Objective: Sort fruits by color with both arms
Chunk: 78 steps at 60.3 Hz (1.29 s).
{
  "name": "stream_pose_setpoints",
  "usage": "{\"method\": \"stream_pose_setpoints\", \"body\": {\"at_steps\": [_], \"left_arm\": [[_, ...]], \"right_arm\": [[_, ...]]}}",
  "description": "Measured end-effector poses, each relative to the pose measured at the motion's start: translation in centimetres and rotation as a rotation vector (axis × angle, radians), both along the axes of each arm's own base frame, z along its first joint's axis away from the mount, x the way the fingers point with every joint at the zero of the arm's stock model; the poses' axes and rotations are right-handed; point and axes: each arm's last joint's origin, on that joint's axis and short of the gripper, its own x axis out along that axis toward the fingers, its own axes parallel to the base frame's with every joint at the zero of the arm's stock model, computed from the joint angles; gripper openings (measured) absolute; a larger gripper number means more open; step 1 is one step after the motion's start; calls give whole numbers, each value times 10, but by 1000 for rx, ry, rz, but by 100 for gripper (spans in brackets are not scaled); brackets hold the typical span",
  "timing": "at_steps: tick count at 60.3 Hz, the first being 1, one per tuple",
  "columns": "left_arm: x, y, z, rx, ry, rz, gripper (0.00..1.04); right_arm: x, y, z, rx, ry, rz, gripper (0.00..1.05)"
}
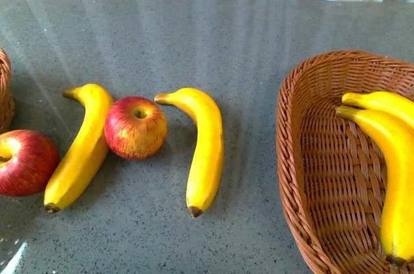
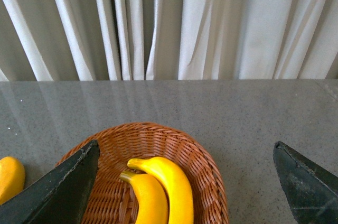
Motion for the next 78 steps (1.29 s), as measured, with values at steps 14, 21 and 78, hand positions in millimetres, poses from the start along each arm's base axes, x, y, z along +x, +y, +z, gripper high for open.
{"method": "stream_pose_setpoints", "body": {"at_steps": [14, 21, 78], "left_arm": [[0, 0, 0, 0, 0, 0, 96], [0, 0, 0, 0, 0, 0, 96], [39, -75, 41, -229, 536, 311, 96]], "right_arm": [[0, 0, 0, 0, 0, 0, 96], [0, 0, 0, 0, 0, 0, 96], [0, 0, 0, 0, 0, -2, 96]]}}
